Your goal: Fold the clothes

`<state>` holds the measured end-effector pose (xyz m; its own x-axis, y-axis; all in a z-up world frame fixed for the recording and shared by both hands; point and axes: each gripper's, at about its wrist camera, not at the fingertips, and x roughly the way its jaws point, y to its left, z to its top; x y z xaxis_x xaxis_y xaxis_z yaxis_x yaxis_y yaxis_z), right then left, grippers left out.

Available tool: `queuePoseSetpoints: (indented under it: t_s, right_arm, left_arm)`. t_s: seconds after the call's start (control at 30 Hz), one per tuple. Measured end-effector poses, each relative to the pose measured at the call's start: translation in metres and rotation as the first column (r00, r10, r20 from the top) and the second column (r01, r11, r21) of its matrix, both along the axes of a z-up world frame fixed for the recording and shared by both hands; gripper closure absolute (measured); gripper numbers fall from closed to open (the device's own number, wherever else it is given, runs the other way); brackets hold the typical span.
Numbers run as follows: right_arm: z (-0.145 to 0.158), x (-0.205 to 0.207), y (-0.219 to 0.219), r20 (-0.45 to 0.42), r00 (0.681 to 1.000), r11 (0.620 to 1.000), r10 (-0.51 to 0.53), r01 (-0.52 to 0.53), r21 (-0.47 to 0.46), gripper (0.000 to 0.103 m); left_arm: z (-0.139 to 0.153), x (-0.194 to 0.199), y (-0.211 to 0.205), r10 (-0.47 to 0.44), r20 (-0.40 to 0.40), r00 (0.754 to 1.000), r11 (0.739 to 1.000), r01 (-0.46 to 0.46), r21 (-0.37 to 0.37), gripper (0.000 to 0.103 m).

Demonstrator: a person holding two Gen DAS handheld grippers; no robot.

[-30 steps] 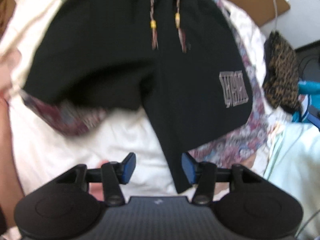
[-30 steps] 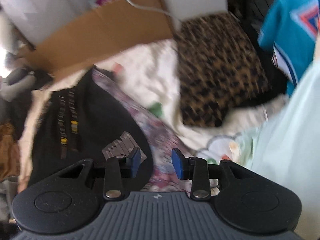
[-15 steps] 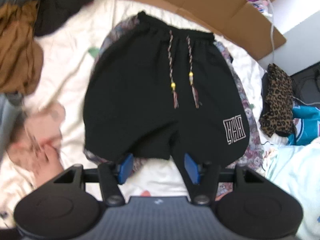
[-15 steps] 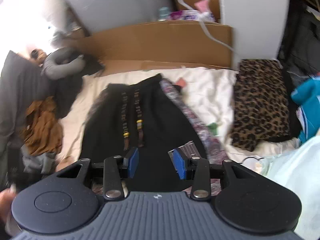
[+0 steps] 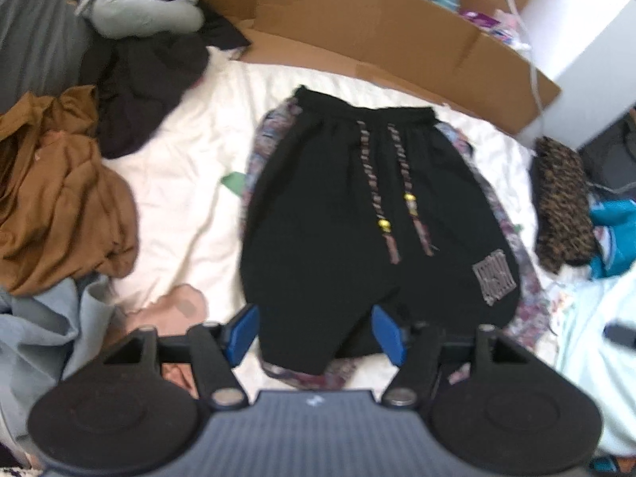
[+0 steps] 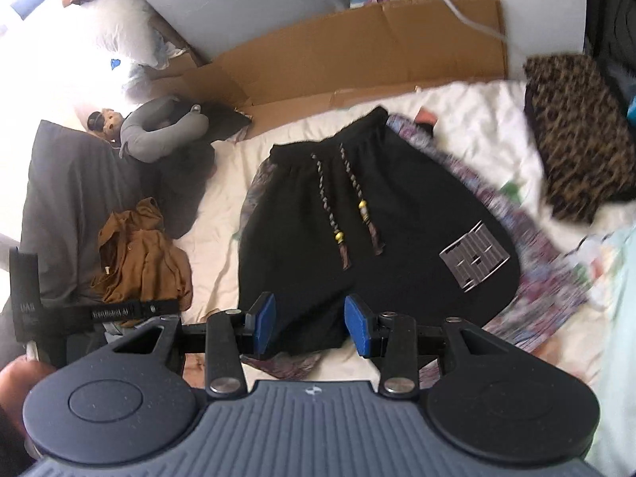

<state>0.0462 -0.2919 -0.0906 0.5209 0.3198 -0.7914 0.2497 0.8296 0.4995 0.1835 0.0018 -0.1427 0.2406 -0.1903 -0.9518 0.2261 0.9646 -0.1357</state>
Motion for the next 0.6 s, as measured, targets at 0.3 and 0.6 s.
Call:
queuePoseSetpoints:
  t_s: [0.3, 0.6]
  right_arm:
    - [-0.083, -0.009, 0.052, 0.012, 0.999, 0.999, 0.04, -0.041, 0.025, 0.057]
    - [-0.167, -0.019, 0.096, -0.038, 0.998, 0.998, 0.057, -0.056, 0.035, 0.056]
  left_arm:
    - [-0.066, 0.012, 0.034, 0.096, -0.04, 0.995, 0.995, -0.097, -0.005, 0.038]
    - [-0.133, -0.003, 0.069, 0.155, -0.131, 0.979, 0.984, -0.165, -0.072, 0.037]
